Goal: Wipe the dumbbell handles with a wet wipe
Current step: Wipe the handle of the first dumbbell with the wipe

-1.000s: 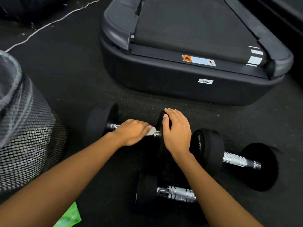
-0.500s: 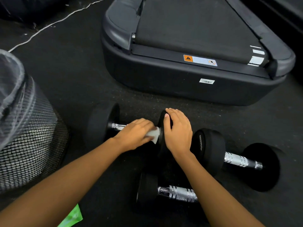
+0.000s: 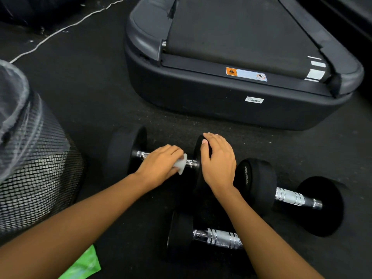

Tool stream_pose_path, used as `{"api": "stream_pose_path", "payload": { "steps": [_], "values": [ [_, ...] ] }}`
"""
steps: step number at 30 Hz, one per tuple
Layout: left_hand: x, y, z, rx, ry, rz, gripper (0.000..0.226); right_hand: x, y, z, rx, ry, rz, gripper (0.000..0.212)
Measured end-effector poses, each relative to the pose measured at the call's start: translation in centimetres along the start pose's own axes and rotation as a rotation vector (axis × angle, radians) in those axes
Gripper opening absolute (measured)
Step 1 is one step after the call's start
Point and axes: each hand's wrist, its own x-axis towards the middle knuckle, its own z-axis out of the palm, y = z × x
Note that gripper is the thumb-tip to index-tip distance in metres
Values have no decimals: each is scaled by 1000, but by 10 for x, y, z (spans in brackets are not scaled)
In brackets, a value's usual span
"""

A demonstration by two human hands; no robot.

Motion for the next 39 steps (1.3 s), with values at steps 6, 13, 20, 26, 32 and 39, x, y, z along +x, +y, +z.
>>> {"api": "stream_pose_path", "payload": {
  "steps": [6,13,20,26,32,39],
  "values": [
    [5,5,4,-71,-36,-30,37,2,1,-2,-9,-12,6,43],
    [13,-1,-11,-16,-220,-174,35,-1,0,-1,3,5,-2,42],
    [42,16,-1,0,-378,-346,39,0,-2,-3,14,8,4,42],
    [34,9,-6,-120,-396,-282,32,-2,1,-2,6,6,-5,41],
    [44,13,-8,-8,-440,-375,39,0,0,0,4,8,-7,41],
    [27,10,2,-101,-282,-121,33,0,1,-2,6,1,3,42]
  ]
}}
